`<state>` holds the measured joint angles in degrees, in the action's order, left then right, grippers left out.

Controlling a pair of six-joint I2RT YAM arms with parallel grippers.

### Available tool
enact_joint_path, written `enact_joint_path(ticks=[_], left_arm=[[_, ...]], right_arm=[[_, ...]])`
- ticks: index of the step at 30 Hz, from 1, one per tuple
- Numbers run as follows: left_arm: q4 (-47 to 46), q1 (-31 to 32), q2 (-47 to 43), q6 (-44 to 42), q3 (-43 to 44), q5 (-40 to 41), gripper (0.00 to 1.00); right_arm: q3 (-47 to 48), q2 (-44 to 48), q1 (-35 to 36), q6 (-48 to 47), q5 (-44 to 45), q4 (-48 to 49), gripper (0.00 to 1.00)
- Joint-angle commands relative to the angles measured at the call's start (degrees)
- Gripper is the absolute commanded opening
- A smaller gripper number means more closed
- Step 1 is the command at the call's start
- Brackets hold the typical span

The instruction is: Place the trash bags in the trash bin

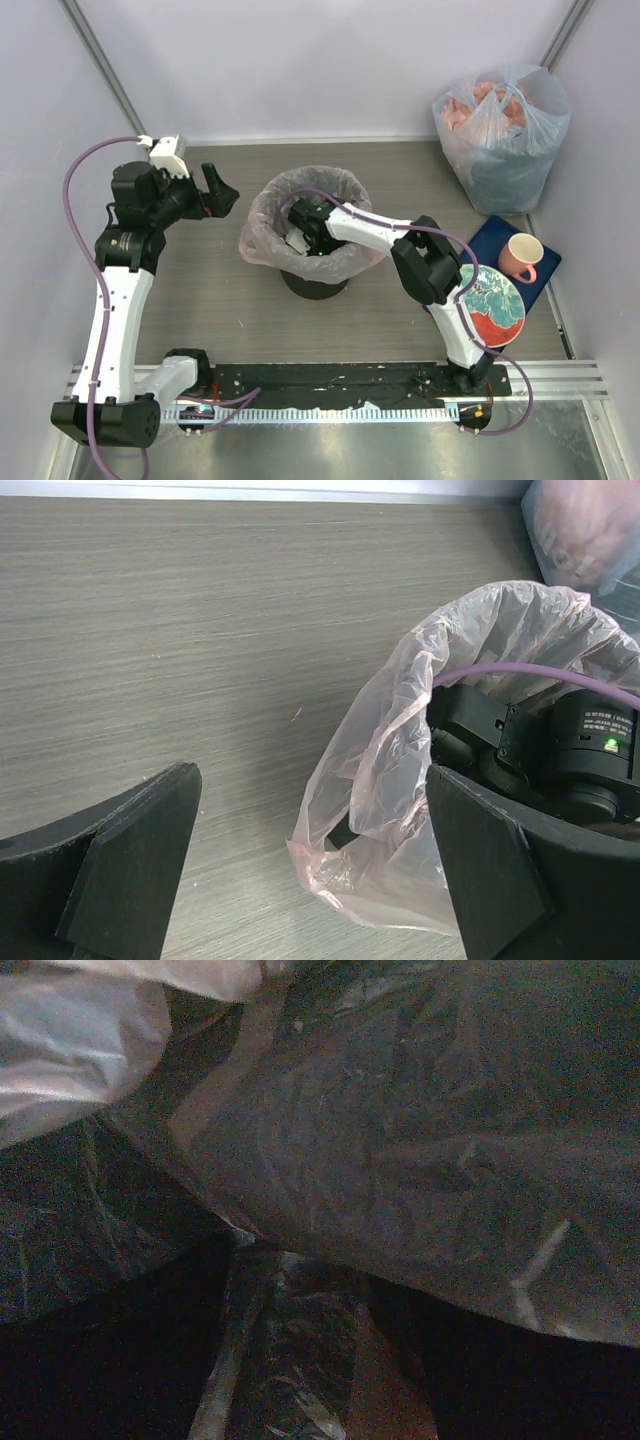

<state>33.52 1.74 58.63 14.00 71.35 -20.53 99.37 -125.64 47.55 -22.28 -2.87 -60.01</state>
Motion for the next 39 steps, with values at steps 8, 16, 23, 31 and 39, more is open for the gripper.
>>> enact_joint_path(ticks=[8,16,23,31,39], left_arm=[[1.4,-0.3,1.1,-1.8,1.9,-0.5,1.00],[-0.8,-0.4,1.0,-1.1,1.0,-3.0,0.99],[-2.1,-0.3,1.7,0.2,1.0,-4.0,0.98],[-2.5,-0.3,2.2,0.9,1.0,-5.0,0.96],[-5.0,-0.3,1.7,1.6,-0.1,-11.3,0.88]], right_arm=[[2.2,0.6,0.0,0.4,0.2,0.5,0.76],[1.9,7.0,1.0,2.6,-1.2,2.5,0.73],[4.2,9.2,1.7,4.3,-2.0,1.7,0.72],[3.5,11.2,1.8,4.0,-0.7,2.0,0.71],[-2.2,11.1,1.8,2.6,0.9,4.7,0.55]])
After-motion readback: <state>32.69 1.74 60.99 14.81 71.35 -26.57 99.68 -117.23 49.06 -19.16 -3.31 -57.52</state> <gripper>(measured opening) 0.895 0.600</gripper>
